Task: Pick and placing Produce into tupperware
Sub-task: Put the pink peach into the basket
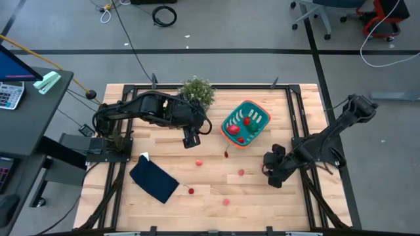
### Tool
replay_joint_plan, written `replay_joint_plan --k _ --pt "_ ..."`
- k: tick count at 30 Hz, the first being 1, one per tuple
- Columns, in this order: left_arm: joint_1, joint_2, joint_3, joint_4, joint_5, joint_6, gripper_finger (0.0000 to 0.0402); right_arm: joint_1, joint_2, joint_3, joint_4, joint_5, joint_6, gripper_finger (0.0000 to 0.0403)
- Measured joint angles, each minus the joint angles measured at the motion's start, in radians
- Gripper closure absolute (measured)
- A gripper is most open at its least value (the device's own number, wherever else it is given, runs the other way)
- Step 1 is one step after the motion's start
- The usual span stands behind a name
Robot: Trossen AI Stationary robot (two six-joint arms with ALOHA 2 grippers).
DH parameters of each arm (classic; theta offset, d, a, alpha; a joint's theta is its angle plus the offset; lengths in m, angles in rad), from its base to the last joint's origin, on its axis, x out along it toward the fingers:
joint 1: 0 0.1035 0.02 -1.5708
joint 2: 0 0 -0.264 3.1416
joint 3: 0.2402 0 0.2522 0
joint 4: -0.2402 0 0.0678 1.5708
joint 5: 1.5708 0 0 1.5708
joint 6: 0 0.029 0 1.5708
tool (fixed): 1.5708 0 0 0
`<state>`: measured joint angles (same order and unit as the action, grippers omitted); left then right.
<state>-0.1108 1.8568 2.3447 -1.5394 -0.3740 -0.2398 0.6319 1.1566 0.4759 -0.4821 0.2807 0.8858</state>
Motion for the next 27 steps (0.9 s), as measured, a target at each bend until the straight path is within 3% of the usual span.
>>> replay_joint_plan --k 8,15,27 --pt "0.0 0.0 0.0 0.0 0.0 0.0 0.0196 0.0 0.153 0.0 0.003 0.04 0.0 0.0183" --pt "0.0 0.0 0.0 0.0 0.0 0.0 0.0193 0.0 0.181 0.005 0.01 0.054 0.067 0.0193" --pt "0.0 0.001 0.0 0.0 0.0 0.0 0.0194 -0.001 0.18 0.009 0.008 0.067 0.116 0.0277"
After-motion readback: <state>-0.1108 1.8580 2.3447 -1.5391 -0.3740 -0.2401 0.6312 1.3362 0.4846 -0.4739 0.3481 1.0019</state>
